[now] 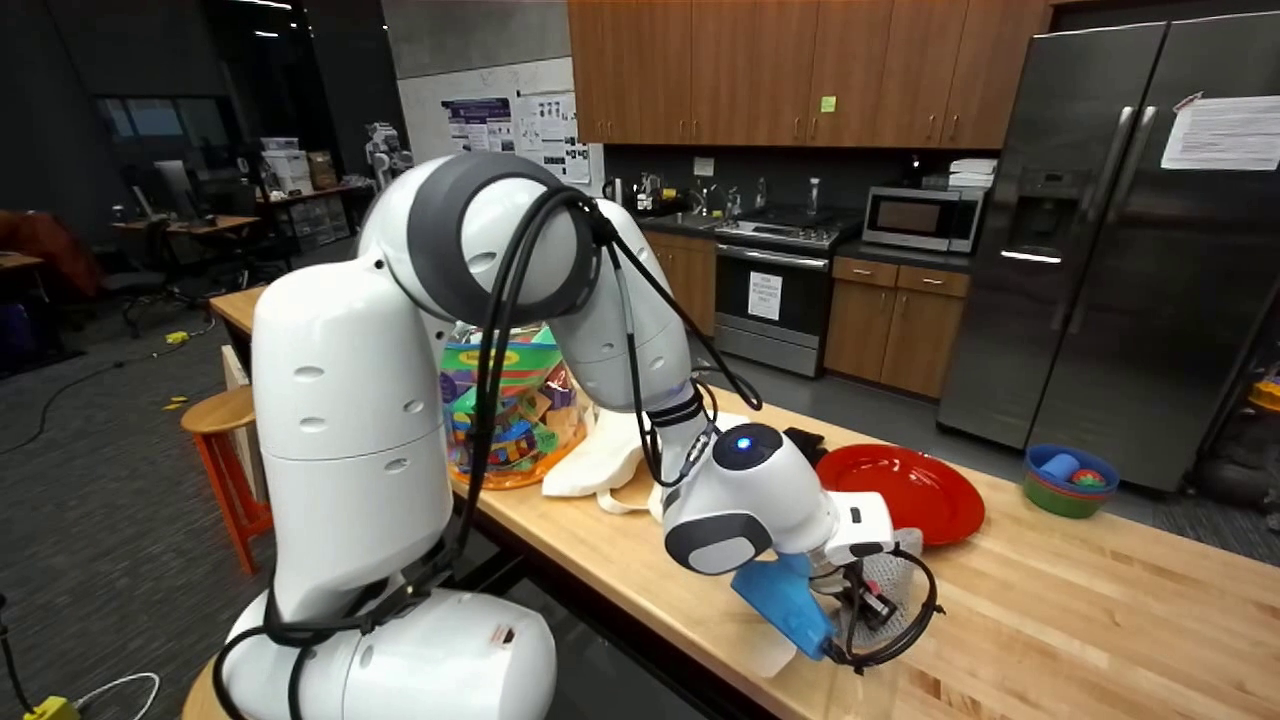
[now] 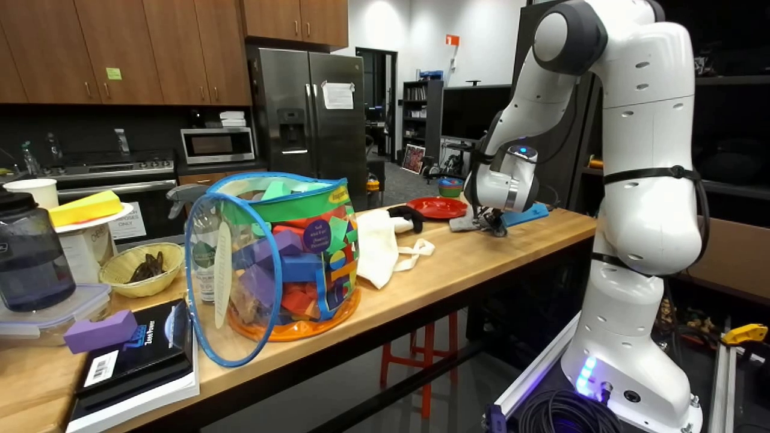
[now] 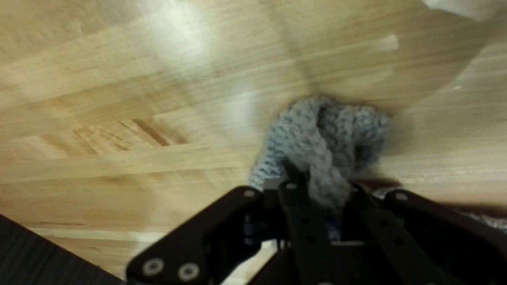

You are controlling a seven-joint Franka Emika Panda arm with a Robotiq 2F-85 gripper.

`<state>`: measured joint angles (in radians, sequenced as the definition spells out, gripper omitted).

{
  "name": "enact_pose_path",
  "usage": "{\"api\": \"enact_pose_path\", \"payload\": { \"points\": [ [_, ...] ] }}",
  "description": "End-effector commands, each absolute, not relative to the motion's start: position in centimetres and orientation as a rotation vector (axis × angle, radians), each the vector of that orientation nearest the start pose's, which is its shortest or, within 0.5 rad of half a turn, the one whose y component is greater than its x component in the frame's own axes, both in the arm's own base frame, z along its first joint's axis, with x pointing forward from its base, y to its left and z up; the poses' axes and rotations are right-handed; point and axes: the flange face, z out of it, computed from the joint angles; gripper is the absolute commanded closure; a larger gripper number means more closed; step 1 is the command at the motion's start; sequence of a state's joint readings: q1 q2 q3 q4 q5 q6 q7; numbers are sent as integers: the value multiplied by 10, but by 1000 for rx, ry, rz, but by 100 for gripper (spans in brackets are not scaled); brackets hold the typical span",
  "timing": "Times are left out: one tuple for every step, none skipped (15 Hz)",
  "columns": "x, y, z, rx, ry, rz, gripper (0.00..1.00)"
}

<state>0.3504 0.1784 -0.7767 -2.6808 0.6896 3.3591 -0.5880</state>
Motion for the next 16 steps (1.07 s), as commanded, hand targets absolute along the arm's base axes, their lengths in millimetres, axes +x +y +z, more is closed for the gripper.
{"api": "enact_pose_path", "payload": {
  "points": [
    [365,-219,245,-3222,657,-650,96],
    [368,-213,248,-3207,613,-652,96],
    [371,-208,251,-3189,571,-652,96],
    [374,-202,254,-3171,524,-652,96],
    [376,-196,257,-3154,475,-644,96],
    [378,-190,259,-3137,421,-638,96],
    [379,-185,260,-3121,369,-622,96],
    [379,-181,265,-3125,324,-598,96],
    [382,-175,262,-3093,250,-569,96],
    [382,-171,263,-3075,223,-537,96],
    [382,-171,263,-3065,209,-519,96],
    [384,-170,263,-3060,207,-506,96],
    [386,-171,263,-3055,216,-494,96],
    [388,-173,264,-3053,225,-491,96],
    [389,-175,265,-3055,234,-490,96],
    [390,-178,265,-3062,241,-487,96]
  ]
}}
